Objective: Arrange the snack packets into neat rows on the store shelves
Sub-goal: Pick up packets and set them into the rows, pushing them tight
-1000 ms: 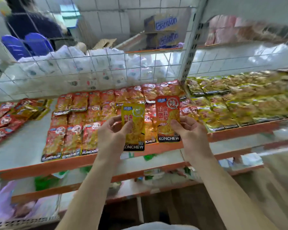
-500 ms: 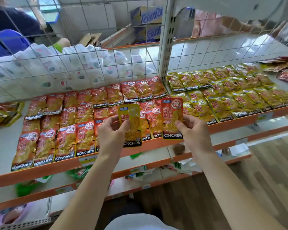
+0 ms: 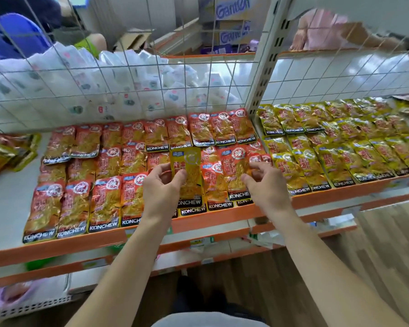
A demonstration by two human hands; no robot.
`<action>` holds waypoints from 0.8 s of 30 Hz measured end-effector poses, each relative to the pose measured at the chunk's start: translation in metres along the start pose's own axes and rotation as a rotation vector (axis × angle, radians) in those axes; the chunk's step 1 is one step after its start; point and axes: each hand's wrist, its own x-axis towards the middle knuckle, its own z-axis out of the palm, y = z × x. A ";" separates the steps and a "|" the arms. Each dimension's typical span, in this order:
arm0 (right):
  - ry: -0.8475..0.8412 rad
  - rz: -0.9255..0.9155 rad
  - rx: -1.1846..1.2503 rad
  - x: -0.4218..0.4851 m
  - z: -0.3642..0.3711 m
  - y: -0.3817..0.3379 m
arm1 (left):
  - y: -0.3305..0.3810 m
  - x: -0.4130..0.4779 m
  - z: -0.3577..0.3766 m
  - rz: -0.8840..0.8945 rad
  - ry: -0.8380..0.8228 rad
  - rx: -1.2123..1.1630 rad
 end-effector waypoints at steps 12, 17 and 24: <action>-0.024 -0.036 0.013 0.019 -0.021 0.023 | -0.006 -0.014 0.028 0.015 0.052 0.047; -0.094 -0.058 0.096 0.032 -0.044 0.039 | -0.004 -0.031 0.058 0.015 0.128 0.080; -0.163 -0.078 0.175 0.063 -0.071 0.052 | 0.005 -0.042 0.096 0.040 0.213 0.101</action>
